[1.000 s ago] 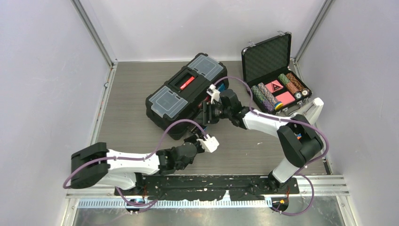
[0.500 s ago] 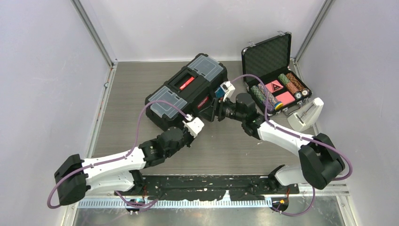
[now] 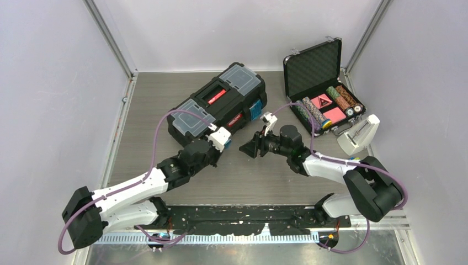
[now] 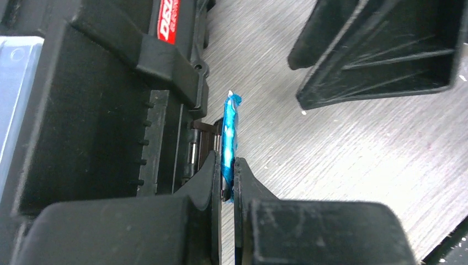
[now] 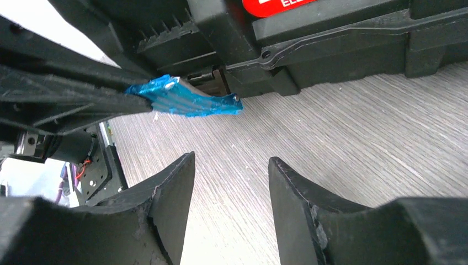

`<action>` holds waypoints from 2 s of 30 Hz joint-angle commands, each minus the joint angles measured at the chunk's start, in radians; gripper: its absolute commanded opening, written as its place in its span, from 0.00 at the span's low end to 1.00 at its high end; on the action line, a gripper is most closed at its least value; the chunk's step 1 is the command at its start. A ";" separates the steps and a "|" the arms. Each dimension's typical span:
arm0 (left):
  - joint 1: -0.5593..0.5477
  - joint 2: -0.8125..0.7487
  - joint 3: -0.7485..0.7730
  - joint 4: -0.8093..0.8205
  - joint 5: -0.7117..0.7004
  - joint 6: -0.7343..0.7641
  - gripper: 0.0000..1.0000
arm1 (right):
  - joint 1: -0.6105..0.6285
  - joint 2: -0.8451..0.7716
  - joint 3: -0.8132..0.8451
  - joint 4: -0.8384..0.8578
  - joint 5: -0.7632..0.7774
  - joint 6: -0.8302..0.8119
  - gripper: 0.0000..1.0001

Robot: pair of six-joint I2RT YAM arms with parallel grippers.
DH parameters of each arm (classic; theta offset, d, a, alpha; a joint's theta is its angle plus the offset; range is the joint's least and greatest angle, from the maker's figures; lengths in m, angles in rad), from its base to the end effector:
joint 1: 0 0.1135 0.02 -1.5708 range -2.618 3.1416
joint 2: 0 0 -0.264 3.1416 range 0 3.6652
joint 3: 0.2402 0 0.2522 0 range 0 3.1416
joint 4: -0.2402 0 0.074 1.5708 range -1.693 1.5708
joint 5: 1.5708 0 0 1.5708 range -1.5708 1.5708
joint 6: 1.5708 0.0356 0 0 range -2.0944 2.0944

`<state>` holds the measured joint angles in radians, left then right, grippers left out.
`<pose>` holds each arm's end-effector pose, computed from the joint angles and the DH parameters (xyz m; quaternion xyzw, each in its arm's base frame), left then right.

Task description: Pack the tool kit

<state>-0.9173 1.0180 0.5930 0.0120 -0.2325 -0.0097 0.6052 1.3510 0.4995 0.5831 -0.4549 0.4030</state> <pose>0.1456 -0.1767 0.2482 0.3075 0.7751 -0.1561 0.5295 0.2141 0.1671 0.1983 -0.2142 0.7571 0.4423 0.4304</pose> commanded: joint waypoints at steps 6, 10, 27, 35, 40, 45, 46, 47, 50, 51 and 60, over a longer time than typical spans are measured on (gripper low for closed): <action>0.064 -0.093 0.085 0.017 -0.035 -0.020 0.00 | 0.039 0.129 -0.086 0.410 -0.033 -0.095 0.57; 0.074 -0.122 0.085 0.016 -0.044 -0.027 0.00 | 0.079 0.194 -0.122 0.607 -0.027 -0.107 0.57; 0.113 -0.093 0.113 -0.045 -0.266 -0.027 0.26 | 0.157 0.256 0.052 0.534 0.045 -0.123 0.56; 0.117 -0.096 0.131 -0.063 -0.280 -0.053 0.43 | 0.170 0.290 0.107 0.477 0.083 -0.131 0.54; 0.117 -0.073 0.137 -0.082 -0.284 -0.058 0.40 | 0.183 0.332 0.111 0.488 0.099 -0.119 0.54; 0.117 -0.050 0.144 -0.104 -0.268 -0.081 0.38 | 0.185 0.344 0.138 0.496 0.101 -0.080 0.52; 0.117 -0.057 0.146 -0.109 -0.263 -0.084 0.39 | 0.185 0.333 0.148 0.480 0.098 -0.070 0.52; 0.115 -0.068 0.146 -0.114 -0.259 -0.085 0.40 | 0.186 0.325 0.152 0.470 0.095 -0.064 0.51; 0.116 -0.109 0.148 -0.129 -0.250 -0.081 0.43 | 0.186 0.277 0.174 0.399 0.090 -0.040 0.51; 0.116 -0.124 0.151 -0.138 -0.246 -0.079 0.44 | 0.185 0.266 0.179 0.382 0.088 -0.037 0.51; 0.117 -0.189 0.175 -0.212 -0.219 -0.069 0.52 | 0.186 0.182 0.291 0.130 0.085 -0.028 0.51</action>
<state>-0.8040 0.8478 0.7185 -0.1661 -0.4648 -0.0723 0.7845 1.5764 0.7086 0.8101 -0.3756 0.3687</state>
